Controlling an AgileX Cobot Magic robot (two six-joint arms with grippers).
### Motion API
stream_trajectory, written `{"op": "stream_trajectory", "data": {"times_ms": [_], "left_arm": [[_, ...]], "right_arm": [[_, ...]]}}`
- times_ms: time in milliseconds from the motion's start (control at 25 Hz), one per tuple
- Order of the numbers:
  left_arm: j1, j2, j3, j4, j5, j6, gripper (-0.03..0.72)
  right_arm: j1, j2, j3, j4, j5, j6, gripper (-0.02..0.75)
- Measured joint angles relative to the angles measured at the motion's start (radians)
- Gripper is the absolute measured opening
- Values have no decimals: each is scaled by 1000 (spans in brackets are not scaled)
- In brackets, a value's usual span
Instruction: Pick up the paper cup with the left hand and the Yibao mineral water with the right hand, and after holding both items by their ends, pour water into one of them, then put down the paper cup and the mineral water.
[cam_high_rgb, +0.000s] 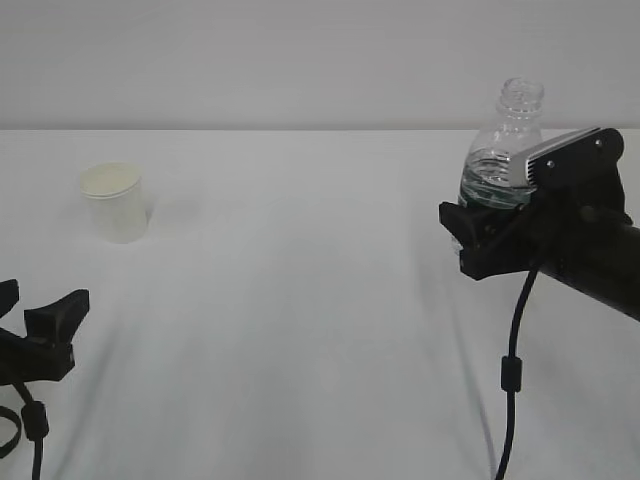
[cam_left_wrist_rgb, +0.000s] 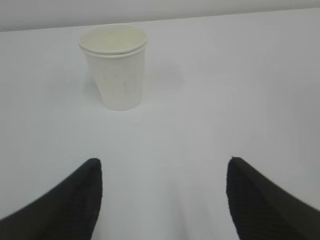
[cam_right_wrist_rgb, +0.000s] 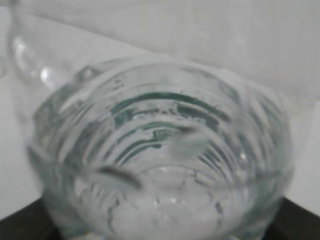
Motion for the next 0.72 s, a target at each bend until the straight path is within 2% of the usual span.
{"op": "stream_trajectory", "data": {"times_ms": [440, 720], "left_arm": [[0, 123, -102, -66, 0, 0, 552], [40, 179, -160, -68, 0, 0, 552]], "right_arm": [[0, 0, 0, -4, 0, 0, 500], [0, 0, 0, -9, 0, 0, 500]]}}
